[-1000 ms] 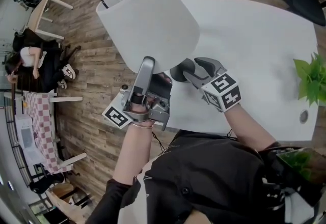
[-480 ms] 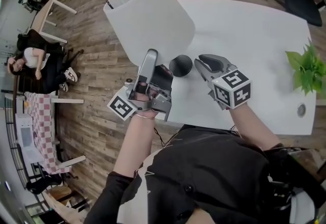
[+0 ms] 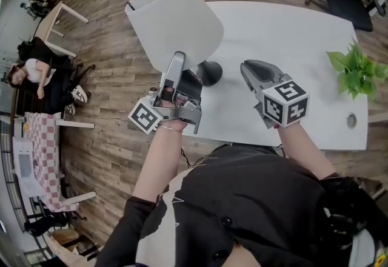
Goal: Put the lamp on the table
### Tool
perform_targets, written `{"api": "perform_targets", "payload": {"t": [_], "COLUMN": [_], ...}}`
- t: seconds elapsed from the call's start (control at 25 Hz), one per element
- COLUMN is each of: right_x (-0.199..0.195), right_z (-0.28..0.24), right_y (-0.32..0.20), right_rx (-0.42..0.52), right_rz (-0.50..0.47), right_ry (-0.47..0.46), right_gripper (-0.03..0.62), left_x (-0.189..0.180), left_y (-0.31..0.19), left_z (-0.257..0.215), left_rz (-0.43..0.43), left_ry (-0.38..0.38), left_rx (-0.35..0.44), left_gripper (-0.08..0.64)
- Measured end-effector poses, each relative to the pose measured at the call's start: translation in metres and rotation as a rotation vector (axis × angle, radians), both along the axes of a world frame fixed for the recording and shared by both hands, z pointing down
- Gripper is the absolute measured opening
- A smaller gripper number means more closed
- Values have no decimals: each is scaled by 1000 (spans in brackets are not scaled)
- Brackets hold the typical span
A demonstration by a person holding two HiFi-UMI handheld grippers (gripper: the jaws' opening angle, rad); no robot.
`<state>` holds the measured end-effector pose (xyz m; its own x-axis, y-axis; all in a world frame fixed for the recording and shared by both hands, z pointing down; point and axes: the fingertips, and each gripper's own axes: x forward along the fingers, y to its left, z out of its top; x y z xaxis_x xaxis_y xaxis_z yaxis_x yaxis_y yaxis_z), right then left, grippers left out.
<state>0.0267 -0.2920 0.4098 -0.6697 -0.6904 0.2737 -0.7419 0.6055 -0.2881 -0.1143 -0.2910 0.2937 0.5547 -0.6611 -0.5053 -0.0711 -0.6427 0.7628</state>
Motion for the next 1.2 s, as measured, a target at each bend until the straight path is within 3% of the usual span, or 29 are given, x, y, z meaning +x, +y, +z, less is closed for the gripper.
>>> {"api": "perform_targets", "payload": {"t": [1.0,1.2], "right_x": [8,4], "right_z": [-14,-12], "right_y": [26,30], "right_rx": [-8,-45], "right_rz": [12,11], "right_ry": [-40,-69], "right_gripper": [51,51], "left_x": [6,8], "left_y": [14,16], "left_z": [8,8], "left_rz": [9,20], "left_ry": [-18,-24], "left_rx": [-5,-16], "left_gripper": [46,51]}}
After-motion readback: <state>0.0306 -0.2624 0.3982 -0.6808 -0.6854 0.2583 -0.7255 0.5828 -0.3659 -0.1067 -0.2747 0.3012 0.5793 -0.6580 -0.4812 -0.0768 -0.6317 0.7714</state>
